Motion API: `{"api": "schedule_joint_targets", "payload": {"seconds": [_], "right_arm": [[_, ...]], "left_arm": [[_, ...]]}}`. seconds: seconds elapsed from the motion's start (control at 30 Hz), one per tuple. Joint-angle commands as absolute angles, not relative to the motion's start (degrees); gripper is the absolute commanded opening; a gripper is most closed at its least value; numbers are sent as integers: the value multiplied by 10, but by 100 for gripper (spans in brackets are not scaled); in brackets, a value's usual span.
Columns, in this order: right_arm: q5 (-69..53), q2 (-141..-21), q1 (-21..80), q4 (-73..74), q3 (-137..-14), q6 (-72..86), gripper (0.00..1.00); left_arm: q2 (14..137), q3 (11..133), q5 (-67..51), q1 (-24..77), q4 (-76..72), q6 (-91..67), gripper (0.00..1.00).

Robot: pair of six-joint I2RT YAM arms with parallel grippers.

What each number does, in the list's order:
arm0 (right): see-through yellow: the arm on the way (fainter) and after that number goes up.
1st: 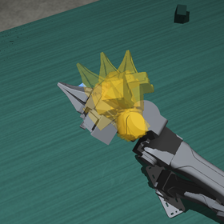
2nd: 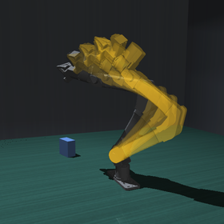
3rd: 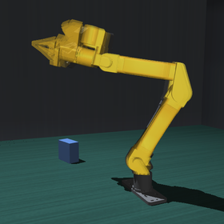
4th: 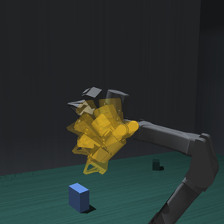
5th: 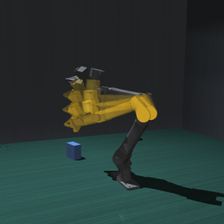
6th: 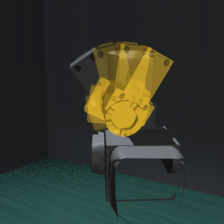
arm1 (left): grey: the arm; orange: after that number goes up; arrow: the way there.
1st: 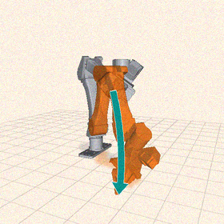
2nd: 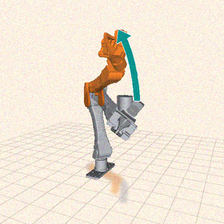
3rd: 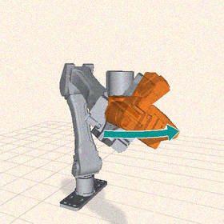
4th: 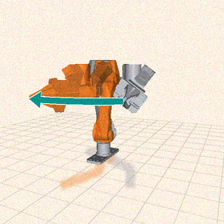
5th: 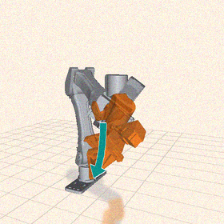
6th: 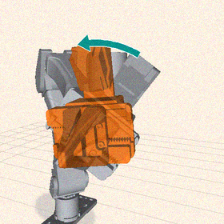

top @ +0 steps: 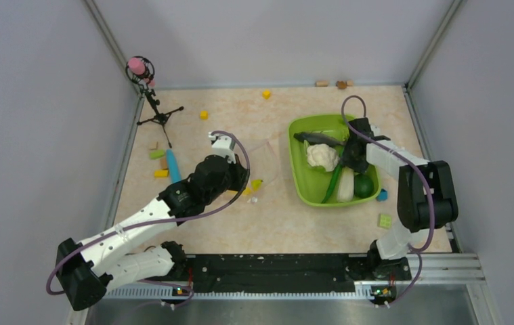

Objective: Place the food in the zip-top bag and seal the zipper
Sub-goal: Pick up the fake vegetable from the bin, then place the fake vegetable in the zipper food storage bag.

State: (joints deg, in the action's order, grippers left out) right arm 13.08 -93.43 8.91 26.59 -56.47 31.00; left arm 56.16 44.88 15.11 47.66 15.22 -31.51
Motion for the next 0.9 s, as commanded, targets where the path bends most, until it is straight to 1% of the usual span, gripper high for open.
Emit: {"api": "schedule_joint_targets", "payload": {"seconds": [0.0, 0.13, 0.2, 0.43, 0.5, 0.67, 0.87], "right_arm": [[108, -951, 83, 232, -586, 309, 43], [106, -926, 83, 213, -572, 314, 24], [114, -894, 83, 209, -562, 311, 21], [133, -719, 83, 152, -500, 266, 17], [133, -664, 83, 130, -480, 258, 15], [161, -569, 83, 91, -445, 246, 9], [116, -478, 83, -5, -419, 210, 6]], "left_arm": [[563, 461, 160, 475, 143, -309, 0], [560, 464, 157, 475, 143, -309, 0], [558, 465, 154, 475, 145, -310, 0], [556, 494, 118, 475, 156, -323, 0], [560, 515, 106, 475, 171, -330, 0], [567, 570, 91, 475, 217, -335, 0], [580, 626, 69, 475, 266, -334, 0]]}}
